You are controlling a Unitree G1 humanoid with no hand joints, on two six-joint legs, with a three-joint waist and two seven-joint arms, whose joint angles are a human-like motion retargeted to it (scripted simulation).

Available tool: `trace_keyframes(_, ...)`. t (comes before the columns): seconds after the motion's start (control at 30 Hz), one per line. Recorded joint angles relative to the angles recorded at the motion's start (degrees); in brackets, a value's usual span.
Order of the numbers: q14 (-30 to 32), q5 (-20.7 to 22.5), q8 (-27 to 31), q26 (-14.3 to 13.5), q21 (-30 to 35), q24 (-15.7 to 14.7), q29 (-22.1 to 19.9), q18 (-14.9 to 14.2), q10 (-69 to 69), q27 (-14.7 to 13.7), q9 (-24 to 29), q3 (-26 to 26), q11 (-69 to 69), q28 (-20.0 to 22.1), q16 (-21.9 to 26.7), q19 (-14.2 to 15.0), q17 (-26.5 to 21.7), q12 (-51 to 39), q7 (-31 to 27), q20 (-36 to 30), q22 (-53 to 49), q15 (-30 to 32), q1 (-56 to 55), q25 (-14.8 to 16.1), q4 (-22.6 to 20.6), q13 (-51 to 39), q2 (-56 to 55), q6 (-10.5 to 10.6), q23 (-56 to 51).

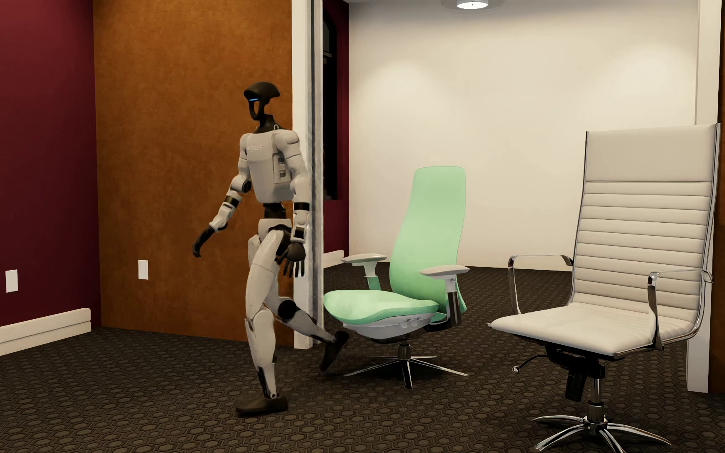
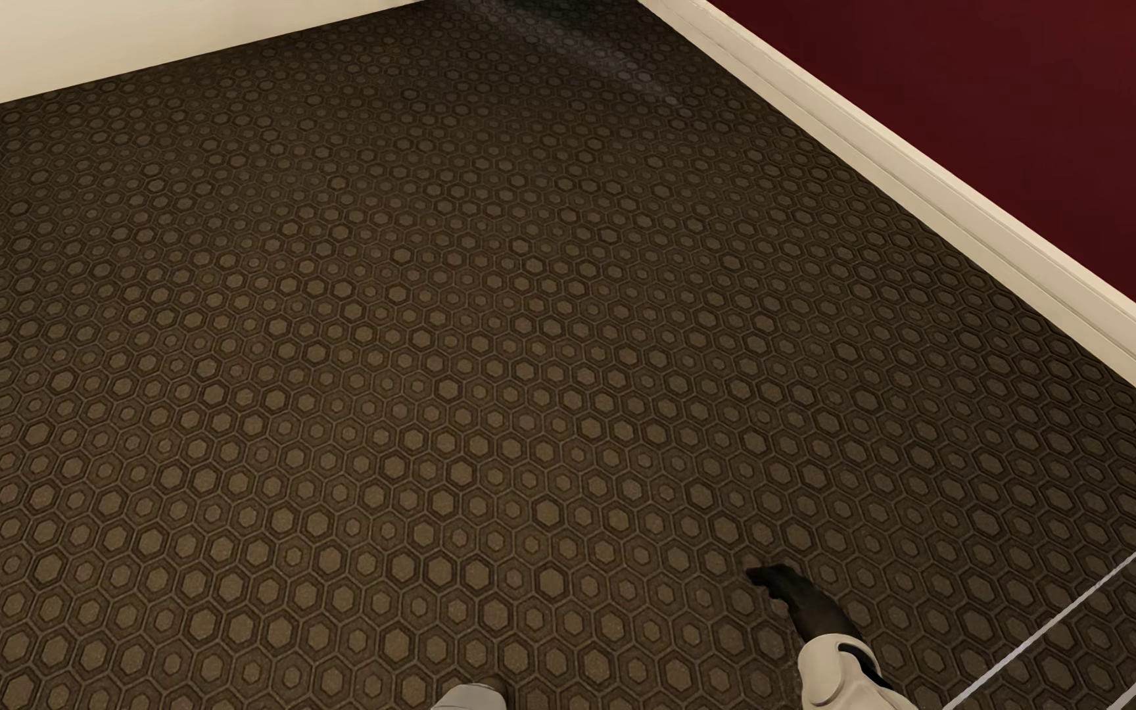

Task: Rest on the light green chair

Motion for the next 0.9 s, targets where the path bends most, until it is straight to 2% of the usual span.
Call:
trace_keyframes(0.03,-1.7,0.0,0.6,-0.3,-1.0,-0.2,1.2,3.7,-1.2,-0.2,0.3,-1.5,11.7,-0.3,1.4,1.5,-0.2,-1.4,0.6,0.3,-0.5,11.2,3.9,0.7,-1.1,1.8,-6.6,-0.2,1.3)
trace_keyframes(0.07,-2.8,0.8,0.9,0.4,-2.2,-0.1,3.0,4.5,-3.8,0.7,1.0,-3.2,20.9,-2.0,2.8,0.9,0.1,-3.0,0.2,0.1,-1.0,8.5,9.1,1.0,-1.1,4.3,-11.1,0.2,2.8)
trace_keyframes(0.1,-4.9,1.0,1.5,0.4,-3.0,0.4,2.4,5.6,-5.6,1.5,2.1,-4.4,29.6,-2.1,4.0,-1.7,0.3,-4.6,2.1,-0.9,-1.5,1.6,14.2,1.4,-0.9,6.9,-17.0,0.9,5.0)
trace_keyframes(0.13,-6.8,2.0,2.6,1.4,-4.9,0.4,1.3,5.6,-8.3,1.7,2.4,-6.1,33.8,-1.8,5.5,-0.7,0.8,-6.1,2.9,-3.7,-1.4,-2.1,19.8,3.0,-0.4,9.5,-22.1,1.9,7.1)
trace_keyframes(0.17,-8.7,2.9,3.3,2.0,-7.2,0.2,2.9,5.3,-10.5,2.6,2.5,-7.4,35.2,-2.4,6.3,-0.9,0.9,-8.6,4.0,-5.1,-1.4,-5.8,23.9,3.0,0.2,11.0,-28.3,2.8,10.3)
trace_keyframes(0.2,-9.8,3.1,4.6,2.3,-8.5,-0.6,2.1,5.2,-14.0,2.7,3.3,-8.9,32.8,-1.2,7.3,-0.1,0.9,-10.8,4.5,-6.9,-2.0,-7.2,29.5,3.4,0.0,13.4,-33.0,2.8,11.1)
trace_keyframes(0.23,-11.6,4.3,5.9,1.7,-9.7,-1.8,2.3,3.9,-15.6,2.3,2.5,-10.3,26.5,-0.6,7.9,1.3,0.8,-12.4,5.3,-8.4,-2.5,-7.0,33.2,3.3,1.4,16.2,-37.4,3.9,12.2)
trace_keyframes(0.27,-12.8,4.5,6.9,1.0,-12.6,-1.5,6.3,3.5,-19.0,3.7,2.8,-11.3,16.9,-2.7,9.2,1.4,0.9,-14.5,6.3,-8.3,-4.1,-7.0,37.7,2.8,1.2,17.4,-40.8,3.7,11.2)
trace_keyframes(0.3,-13.3,5.0,7.2,0.6,-12.8,-1.7,3.2,2.0,-22.3,1.2,2.1,-12.0,2.7,-1.2,9.5,0.8,0.7,-15.7,7.2,-9.2,-4.8,-3.9,42.5,3.8,1.7,20.3,-41.1,3.9,11.2)
trace_keyframes(0.33,-14.9,5.9,5.9,-0.1,-15.0,-1.8,5.3,0.3,-22.6,1.4,1.5,-12.1,-14.4,-1.1,9.5,-1.6,0.4,-17.2,8.0,-9.9,-5.9,-1.7,44.9,3.7,2.5,21.4,-39.8,4.5,11.5)
trace_keyframes(0.37,-17.4,5.5,4.2,-0.7,-16.4,-0.8,4.1,-0.8,-20.6,1.4,0.0,-12.3,-28.1,-0.9,9.8,-3.3,0.5,-17.7,9.5,-10.4,-6.8,1.8,46.0,4.0,2.9,23.1,-38.9,4.3,11.8)
trace_keyframes(0.4,-18.6,4.6,3.2,-0.8,-16.8,-1.2,3.6,-2.4,-19.6,0.8,-1.4,-12.2,-36.1,-1.0,9.4,-2.2,-0.2,-17.4,10.2,-11.2,-8.3,4.3,47.9,5.7,3.2,25.2,-38.2,4.7,11.4)
trace_keyframes(0.43,-19.0,4.2,4.3,-1.8,-18.6,-0.1,3.3,-3.8,-17.0,0.5,-1.5,-12.8,-31.6,-1.8,9.3,-1.2,-0.2,-16.7,10.2,-10.3,-9.1,2.5,49.8,4.8,4.1,26.1,-38.9,5.0,11.4)
trace_keyframes(0.47,-18.6,5.5,5.2,-0.8,-16.9,1.4,4.7,-4.7,-13.2,1.0,-1.3,-13.5,-26.3,-2.4,9.8,-0.7,-0.7,-15.9,10.0,-9.6,-9.3,7.1,51.0,5.4,4.9,26.1,-39.7,5.2,12.1)
trace_keyframes(0.5,-17.0,6.8,4.8,-0.2,-17.2,-0.9,3.4,-6.5,-6.8,2.2,-2.5,-13.5,-20.2,-0.8,8.4,-0.3,-0.7,-11.7,9.4,-7.5,-10.2,10.5,51.6,5.0,7.4,26.8,-39.6,6.1,13.5)
trace_keyframes(0.53,-10.8,8.8,8.6,0.7,-14.5,0.8,4.6,-8.7,3.6,2.8,-2.6,-13.4,-16.3,-2.3,8.2,-2.6,0.0,-9.5,7.8,-6.8,-8.4,9.1,49.1,4.3,8.1,25.5,-38.1,5.8,15.7)
trace_keyframes(0.57,-0.7,9.6,8.1,1.2,-14.4,0.7,3.0,-10.7,17.7,3.1,-2.1,-12.6,-16.5,-0.8,7.8,-6.5,1.3,-6.9,6.0,-6.7,-7.4,6.9,43.0,2.7,9.7,23.4,-33.4,5.3,16.1)
trace_keyframes(0.6,11.4,9.5,4.5,3.3,-15.5,1.8,3.2,-10.5,31.2,4.3,-1.9,-11.0,-17.2,-0.8,7.5,-7.7,1.1,-4.9,5.8,-7.1,-7.1,6.4,34.3,0.2,10.0,21.5,-29.2,5.1,15.7)
trace_keyframes(0.63,5.1,9.7,4.0,3.7,-14.6,3.8,2.2,-8.2,43.2,2.5,-1.0,-9.0,-18.7,-1.5,6.5,-10.5,0.8,-4.5,5.3,-7.1,-6.3,2.4,26.2,-0.3,10.2,19.5,-25.2,5.6,13.2)
trace_keyframes(0.67,-0.7,9.0,3.5,3.6,-11.8,4.9,2.2,-8.1,50.0,2.2,-0.3,-6.8,-19.2,-2.0,6.3,-8.8,0.5,-3.6,4.1,-6.7,-6.3,0.2,19.0,-0.8,9.6,16.4,-21.9,4.2,11.8)
trace_keyframes(0.7,-2.5,8.4,2.9,3.7,-8.5,6.2,3.0,-10.1,52.2,1.8,0.7,-5.1,-21.4,-2.3,5.9,-9.5,0.2,-1.5,3.7,-5.6,-7.2,-2.6,13.4,-1.1,8.8,13.3,-16.4,3.0,10.0)
trace_keyframes(0.73,-4.7,7.8,2.3,3.9,-6.4,6.9,3.3,-11.0,52.0,2.5,0.7,-3.4,-24.0,-3.3,4.9,-10.7,0.0,-1.0,2.1,-4.3,-6.1,-4.0,6.3,-1.1,9.4,9.6,-12.5,2.6,8.5)
trace_keyframes(0.77,-5.4,7.0,0.8,3.4,-4.8,5.8,2.7,-12.7,48.1,0.9,0.9,-1.8,-26.7,-3.1,3.4,-9.3,-1.3,-0.3,0.9,-2.9,-5.7,-4.4,0.1,-2.0,9.6,5.8,-8.4,2.7,6.6)
trace_keyframes(0.8,-6.2,6.7,-0.6,2.6,-3.6,6.7,3.6,-13.2,39.2,-0.2,1.2,-0.7,-29.1,-4.0,2.5,-8.9,-2.2,0.8,0.1,-2.4,-5.4,-6.1,-3.4,-2.6,9.5,2.7,-3.8,2.6,4.0)
trace_keyframes(0.83,-4.3,6.5,-1.3,2.2,-2.1,6.9,3.7,-12.4,26.1,-0.5,0.7,-0.1,-30.3,-4.5,1.8,-8.5,-2.7,2.0,-0.1,-1.3,-5.1,-7.9,-5.2,-2.9,9.7,-0.5,-0.1,2.5,2.1)
trace_keyframes(0.87,-1.5,4.8,-0.7,1.4,-0.2,6.3,2.6,-10.5,10.3,-1.3,0.1,0.4,-30.4,-4.8,0.5,-6.0,-2.8,3.2,0.9,-0.5,-4.1,-9.6,-4.6,-2.3,8.7,-2.7,3.2,2.8,1.1)
trace_keyframes(0.9,1.0,5.3,-1.8,1.2,0.6,6.3,1.6,-5.8,-6.5,-1.4,0.3,0.5,-33.5,-3.2,-0.3,-5.7,-2.7,3.6,3.5,0.6,-3.7,-9.5,-2.3,-2.3,6.9,-5.3,7.6,3.0,-0.3)
